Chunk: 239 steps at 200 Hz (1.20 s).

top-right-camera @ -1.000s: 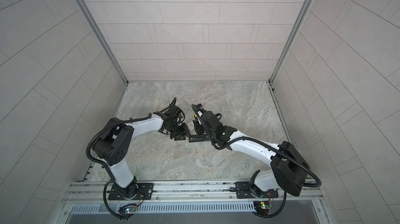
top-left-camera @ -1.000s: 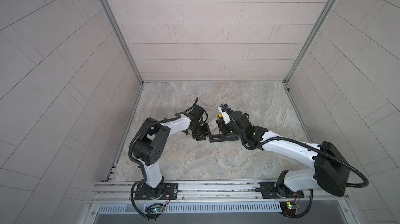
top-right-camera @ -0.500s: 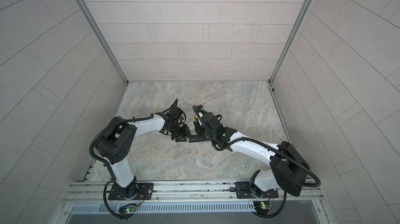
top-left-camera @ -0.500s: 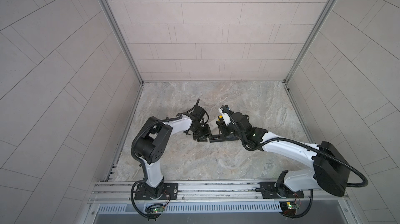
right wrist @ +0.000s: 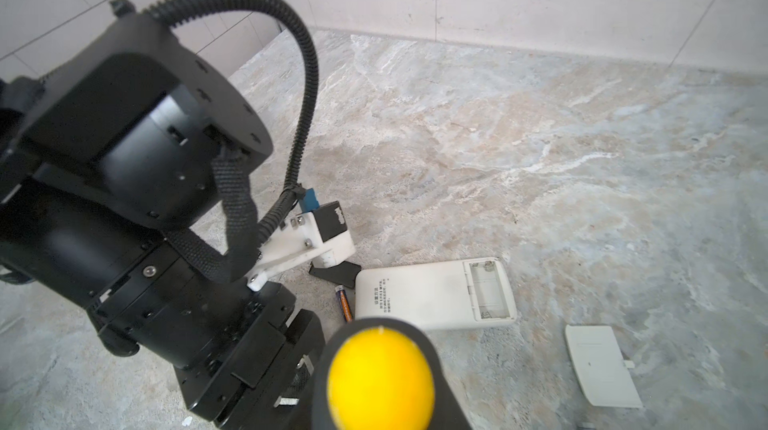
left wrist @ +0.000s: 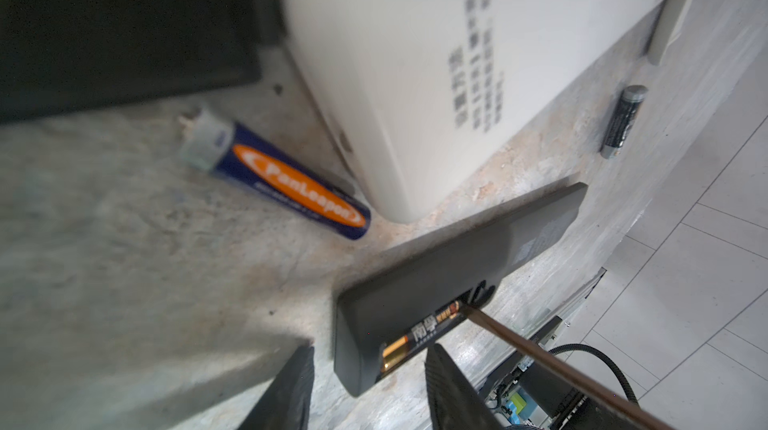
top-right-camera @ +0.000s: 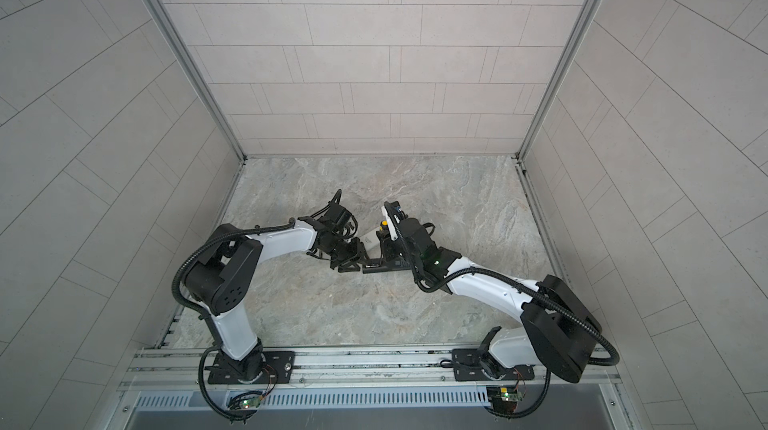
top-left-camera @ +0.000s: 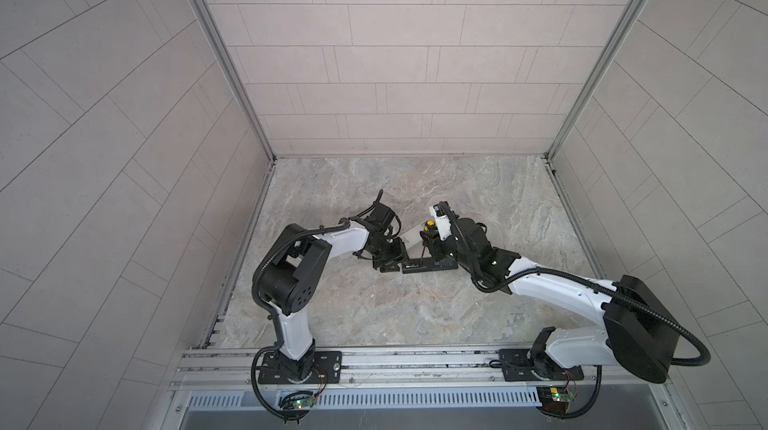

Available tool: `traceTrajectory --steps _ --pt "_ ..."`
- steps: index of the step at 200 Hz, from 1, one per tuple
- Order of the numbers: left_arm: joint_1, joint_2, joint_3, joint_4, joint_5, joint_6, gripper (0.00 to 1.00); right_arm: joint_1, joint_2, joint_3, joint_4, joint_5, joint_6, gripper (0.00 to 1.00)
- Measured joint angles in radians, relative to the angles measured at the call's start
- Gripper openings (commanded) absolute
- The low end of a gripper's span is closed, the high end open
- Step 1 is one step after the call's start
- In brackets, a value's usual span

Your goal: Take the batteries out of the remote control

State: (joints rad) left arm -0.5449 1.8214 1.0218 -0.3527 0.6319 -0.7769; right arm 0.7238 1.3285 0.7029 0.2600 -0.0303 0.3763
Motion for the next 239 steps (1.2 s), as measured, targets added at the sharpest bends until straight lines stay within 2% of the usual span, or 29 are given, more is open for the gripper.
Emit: traceTrajectory --steps 115,239 --pt "0.000 -0.001 -0.026 0.079 0.030 -0.047 0.52 -0.084 -0.028 -0.114 0.165 -0.098 0.100 0.00" --pt "0.001 -0.004 -0.043 0.121 0.041 -0.072 0.52 -0.097 -0.063 -0.182 0.231 -0.058 0.218 0.00"
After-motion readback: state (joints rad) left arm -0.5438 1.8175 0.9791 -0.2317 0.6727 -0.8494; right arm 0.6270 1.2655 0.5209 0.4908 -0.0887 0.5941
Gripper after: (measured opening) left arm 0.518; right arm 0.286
